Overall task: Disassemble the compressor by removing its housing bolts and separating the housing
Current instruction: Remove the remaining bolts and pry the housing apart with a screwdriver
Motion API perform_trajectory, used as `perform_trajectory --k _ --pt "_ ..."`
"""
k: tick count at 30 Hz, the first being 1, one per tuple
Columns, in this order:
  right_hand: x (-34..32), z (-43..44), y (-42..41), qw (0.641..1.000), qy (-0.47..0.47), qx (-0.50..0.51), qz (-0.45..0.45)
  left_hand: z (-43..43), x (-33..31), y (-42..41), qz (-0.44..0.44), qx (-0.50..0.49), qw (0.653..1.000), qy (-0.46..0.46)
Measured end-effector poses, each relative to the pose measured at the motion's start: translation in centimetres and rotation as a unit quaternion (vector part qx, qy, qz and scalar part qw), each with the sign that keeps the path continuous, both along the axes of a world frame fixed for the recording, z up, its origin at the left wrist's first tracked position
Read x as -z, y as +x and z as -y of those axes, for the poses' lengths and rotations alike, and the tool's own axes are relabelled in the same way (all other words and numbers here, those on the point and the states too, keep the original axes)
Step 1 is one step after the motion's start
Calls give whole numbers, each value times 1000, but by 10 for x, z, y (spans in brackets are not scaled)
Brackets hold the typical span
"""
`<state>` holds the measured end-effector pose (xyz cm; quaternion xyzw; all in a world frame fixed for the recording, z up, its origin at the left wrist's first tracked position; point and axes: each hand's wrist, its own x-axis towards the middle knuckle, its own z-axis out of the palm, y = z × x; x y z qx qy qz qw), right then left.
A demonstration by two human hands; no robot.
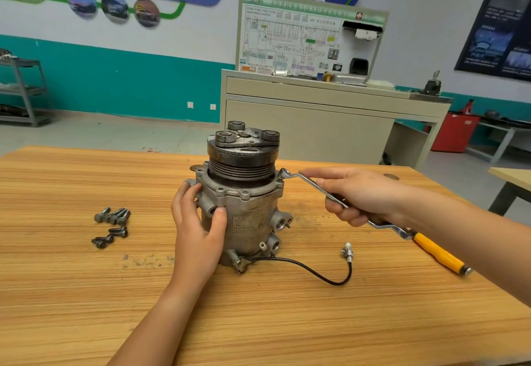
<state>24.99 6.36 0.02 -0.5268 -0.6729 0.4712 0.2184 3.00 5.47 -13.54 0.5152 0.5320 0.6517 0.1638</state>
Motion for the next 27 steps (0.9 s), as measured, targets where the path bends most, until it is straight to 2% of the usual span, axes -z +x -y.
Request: perform_trajectory --k 3,8,10,12,14,16,21,27 --pt "-6 0 -6 995 28 -16 95 0 0 0 5 2 1000 3" --pt "-11 1 -21 961 63 -38 268 -1 0 0 3 1 1000 5" --pt "-9 1 -25 926 113 -52 355 -1 0 0 7 4 1000 3" --pt "-7 -3 -26 869 193 -52 453 0 0 -1 8 6 1000 3" --pt "-5 -5 -28 820 250 -40 514 0 0 -1 9 7 1000 2" --pt "-6 -6 -29 800 269 -36 535 0 0 -1 7 7 1000 3" --pt "-9 0 -26 790 316 -39 524 -1 0 0 5 5 1000 7" --pt "-5 -1 -21 757 352 -65 547 -3 2 -1 2 0 1000 9"
